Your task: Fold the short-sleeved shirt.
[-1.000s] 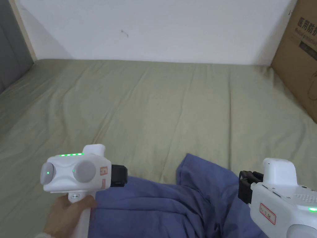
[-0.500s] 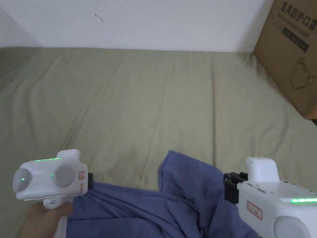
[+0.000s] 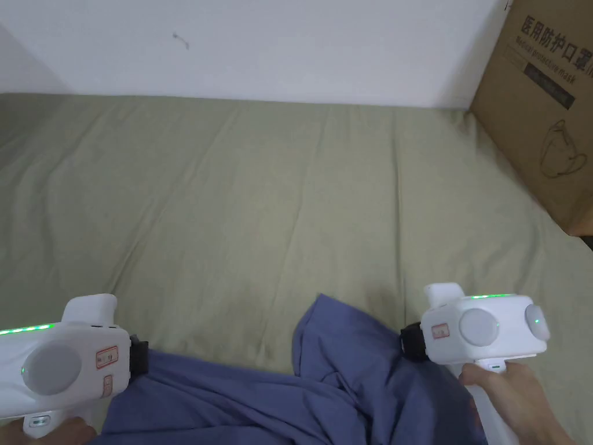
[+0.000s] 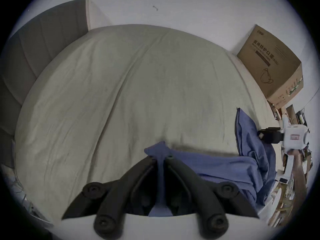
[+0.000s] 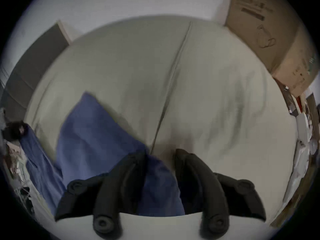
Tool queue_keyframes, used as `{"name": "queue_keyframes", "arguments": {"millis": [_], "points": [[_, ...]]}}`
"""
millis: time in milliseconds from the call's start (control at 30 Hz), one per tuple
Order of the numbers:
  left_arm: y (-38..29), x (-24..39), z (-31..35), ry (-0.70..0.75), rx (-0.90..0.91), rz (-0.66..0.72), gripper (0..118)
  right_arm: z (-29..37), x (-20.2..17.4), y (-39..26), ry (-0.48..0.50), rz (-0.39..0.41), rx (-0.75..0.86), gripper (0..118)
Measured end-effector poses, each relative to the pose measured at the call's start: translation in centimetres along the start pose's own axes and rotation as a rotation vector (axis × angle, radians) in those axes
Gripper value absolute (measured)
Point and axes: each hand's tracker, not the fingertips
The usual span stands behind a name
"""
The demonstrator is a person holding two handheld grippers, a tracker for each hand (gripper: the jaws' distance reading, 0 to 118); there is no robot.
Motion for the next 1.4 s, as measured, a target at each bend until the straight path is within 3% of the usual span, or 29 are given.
{"name": "queue_keyframes", "arguments": {"millis": [33,67,267,533,667,767,900,1000,1167,1367,1400], "points": [[0.0,0.0,0.1,0.003,-0.001,-0.003,2,0.6,-0.1,-0.5,-0.006,-0.022,0.058,9],[-0.1,0.0,0.3,0.005,0.0,-0.011,2,1.2,0.0,-0.1,0.009,-0.039,0.061,0],[0.3,0.4,2.6,0.006,0.019,-0.02,2,5.1,0.6,0.0,0.062,-0.023,0.083,0],[2.1,1.0,9.9,0.047,0.185,-0.059,2,16.2,1.5,1.1,0.081,-0.04,0.315,0],[4.4,0.9,15.4,0.058,0.312,-0.048,2,23.1,1.7,1.9,0.042,-0.052,0.431,0],[7.0,0.9,19.2,0.098,0.412,-0.075,2,27.8,3.6,3.5,0.044,-0.111,0.535,0],[10.9,0.7,24.0,0.136,0.546,-0.087,2,34.3,5.0,6.5,-0.038,-0.116,0.678,0],[14.8,0.9,27.6,0.122,0.598,-0.069,2,39.0,5.5,9.4,0.023,-0.151,0.773,0],[21.7,2.1,30.3,0.176,0.693,-0.103,2,44.5,3.5,15.6,-0.079,-0.095,0.862,0],[29.0,2.6,32.4,0.199,0.743,-0.094,2,47.6,1.8,22.2,-0.116,-0.121,0.94,0],[30.2,2.6,32.9,0.185,0.764,-0.084,2,48.1,1.4,23.1,-0.144,-0.087,0.972,0]]}}
